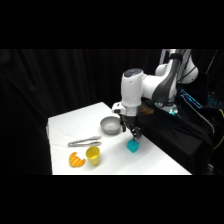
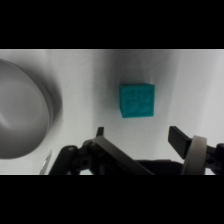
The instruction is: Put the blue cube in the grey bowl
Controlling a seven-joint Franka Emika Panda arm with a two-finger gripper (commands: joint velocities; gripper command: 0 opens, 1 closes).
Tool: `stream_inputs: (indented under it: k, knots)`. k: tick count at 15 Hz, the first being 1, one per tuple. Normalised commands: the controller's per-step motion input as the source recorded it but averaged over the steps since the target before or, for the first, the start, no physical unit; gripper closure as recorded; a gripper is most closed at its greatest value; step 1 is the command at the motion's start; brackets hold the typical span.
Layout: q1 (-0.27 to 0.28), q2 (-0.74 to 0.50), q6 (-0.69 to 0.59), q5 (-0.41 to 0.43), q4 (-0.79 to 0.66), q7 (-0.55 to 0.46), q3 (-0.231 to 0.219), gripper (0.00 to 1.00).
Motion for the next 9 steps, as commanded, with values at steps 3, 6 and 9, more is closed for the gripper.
stream_inputs:
  k: [3, 6, 9]
  knots:
    - [0.066, 0.03, 0.35, -0.076, -0.15, 0.28, 0.012, 0.0]
    - [0.092, 0.11, 0.34, -0.178, -0.09, 0.32, -0.055, 0.0]
    - [0.131, 0.14, 0.29, -0.184, -0.04, 0.28, -0.119, 0.0]
